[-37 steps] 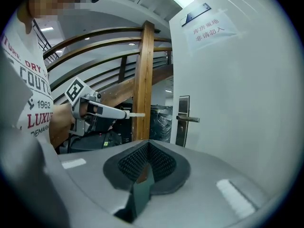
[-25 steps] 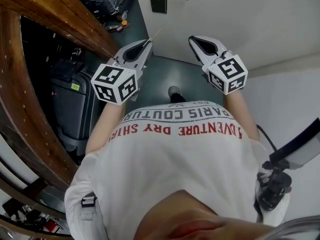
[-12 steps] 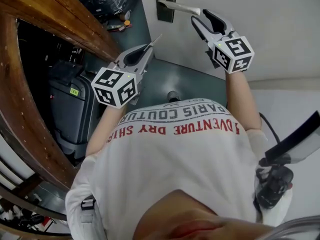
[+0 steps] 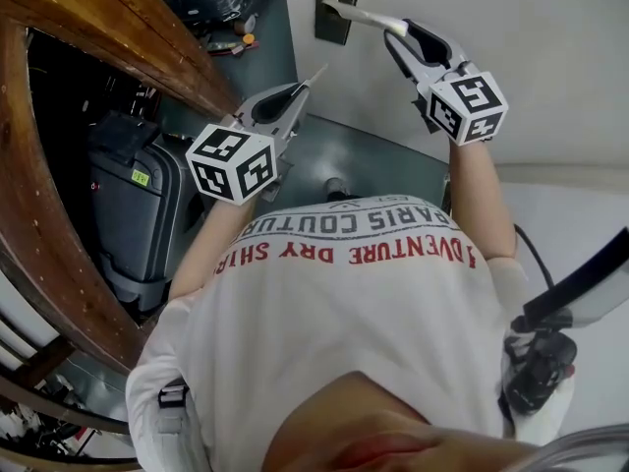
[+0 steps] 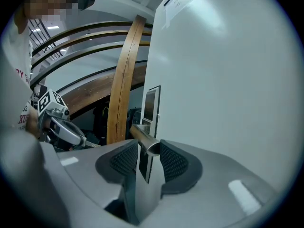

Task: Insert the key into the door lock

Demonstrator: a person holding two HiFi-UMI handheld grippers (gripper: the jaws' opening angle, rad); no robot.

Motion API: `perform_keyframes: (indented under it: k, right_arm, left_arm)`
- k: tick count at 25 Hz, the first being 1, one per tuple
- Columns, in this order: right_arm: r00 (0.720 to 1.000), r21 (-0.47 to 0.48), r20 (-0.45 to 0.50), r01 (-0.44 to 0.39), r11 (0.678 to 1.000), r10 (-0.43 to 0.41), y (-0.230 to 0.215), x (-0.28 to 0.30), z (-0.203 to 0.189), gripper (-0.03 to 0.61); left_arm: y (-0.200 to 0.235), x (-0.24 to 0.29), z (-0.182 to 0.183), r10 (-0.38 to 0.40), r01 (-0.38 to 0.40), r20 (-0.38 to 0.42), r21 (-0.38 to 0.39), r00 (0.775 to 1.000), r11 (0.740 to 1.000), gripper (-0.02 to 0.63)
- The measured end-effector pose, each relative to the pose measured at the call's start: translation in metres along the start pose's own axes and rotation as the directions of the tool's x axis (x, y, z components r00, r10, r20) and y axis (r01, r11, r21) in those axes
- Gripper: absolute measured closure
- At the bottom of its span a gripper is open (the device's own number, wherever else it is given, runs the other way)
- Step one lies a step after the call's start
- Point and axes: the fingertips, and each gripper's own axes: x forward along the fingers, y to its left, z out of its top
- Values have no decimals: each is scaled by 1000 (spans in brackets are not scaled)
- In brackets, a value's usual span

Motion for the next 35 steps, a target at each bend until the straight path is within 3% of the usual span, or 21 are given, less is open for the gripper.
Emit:
perform_keyframes:
  k: [6,10,15,19,21,26,29,35]
  right_arm:
    - [1000,7,-8,2,1000,-2,1,0,-2,437]
    - [1000,10,-13,4,1000,-4,2,0,-3,437]
    - [1000,5,-19,-1,1000,1,2,0,-1,437]
    - [1000,9,-9,5,1000,-5,2,0,0,437]
    - [1000,13,-5,10,1000,-10,2,0,0,437]
    - [1000,11,-6,8,1000,-8,2,-1,-1,437]
    - [1000,9,-9,5,1000,-5,2,1,-1,437]
    - [1000,5,-13,1,1000,-1,3,0,-1,437]
  left_arm:
    - [14,9,5,24,-22,38,-40,999,999,591]
    - [22,24,14,7,9,97,-164,995,986,591]
    - [37,44,22,68,-10,179,-307,981,952,591]
    - [43,65,18,70,37,212,-465,975,885,591]
    - [48,72,19,74,69,240,-539,968,839,591]
    - [55,92,16,71,169,290,-718,954,675,591]
    - [61,98,9,86,189,298,-777,951,600,591]
    - [63,104,9,97,240,338,-817,936,525,591]
